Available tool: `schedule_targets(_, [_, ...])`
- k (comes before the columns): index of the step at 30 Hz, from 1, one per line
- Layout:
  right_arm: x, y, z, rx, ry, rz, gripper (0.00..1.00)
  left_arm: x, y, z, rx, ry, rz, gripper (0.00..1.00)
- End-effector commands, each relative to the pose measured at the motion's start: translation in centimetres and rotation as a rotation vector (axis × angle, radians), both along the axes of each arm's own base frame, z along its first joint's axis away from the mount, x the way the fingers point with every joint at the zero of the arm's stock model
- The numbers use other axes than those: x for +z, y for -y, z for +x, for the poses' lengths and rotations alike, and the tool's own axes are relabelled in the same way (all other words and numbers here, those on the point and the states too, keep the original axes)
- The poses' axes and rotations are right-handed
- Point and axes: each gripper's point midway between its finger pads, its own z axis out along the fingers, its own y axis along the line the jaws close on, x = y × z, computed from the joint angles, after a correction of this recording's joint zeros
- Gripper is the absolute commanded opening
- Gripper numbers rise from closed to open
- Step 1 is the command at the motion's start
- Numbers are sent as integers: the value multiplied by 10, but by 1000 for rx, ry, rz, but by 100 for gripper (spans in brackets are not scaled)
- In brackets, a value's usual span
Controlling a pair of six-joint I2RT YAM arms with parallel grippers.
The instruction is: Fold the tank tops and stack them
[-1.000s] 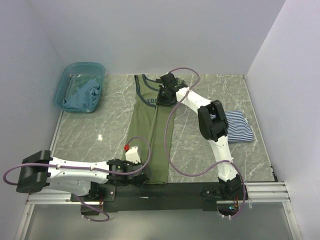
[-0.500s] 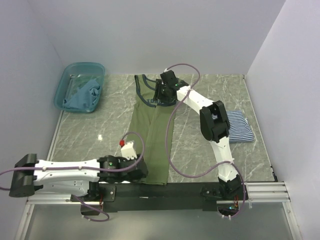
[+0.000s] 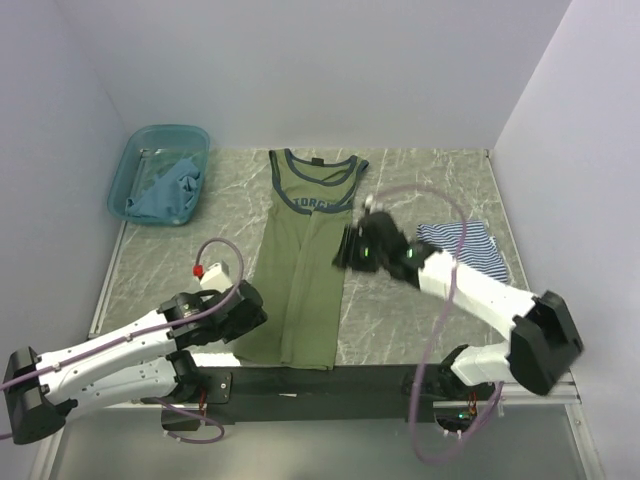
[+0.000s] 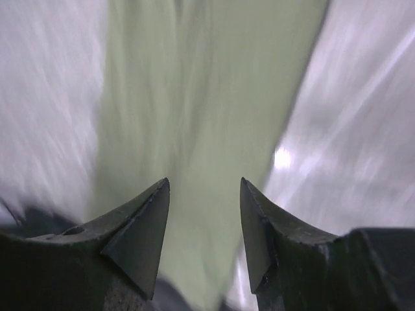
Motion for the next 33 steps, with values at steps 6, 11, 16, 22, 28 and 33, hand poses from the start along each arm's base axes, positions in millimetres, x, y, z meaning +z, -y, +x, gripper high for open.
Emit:
schedule_targets(6, [-79, 9, -156, 99, -248, 58, 55, -24, -33, -45, 83, -185, -15, 75])
schedule_targets(11, [-90, 2, -197, 161, -317, 126, 56, -48, -27, -56, 23, -244, -23, 81])
schedule_targets(16, [-100, -9, -216, 197, -365, 136, 56, -52, -27, -56, 29, -262, 14, 81])
schedule_targets(22, [-106, -18, -225, 214, -394, 131, 57, -58, -29, -54, 41, -265, 37, 75])
schedule_targets(28, [-117, -31, -238, 240, -437, 117, 57, -68, -28, -54, 35, -270, 42, 71])
schedule_targets(33, [-127, -34, -242, 231, -457, 86, 56, -78, -28, -55, 26, -272, 47, 65])
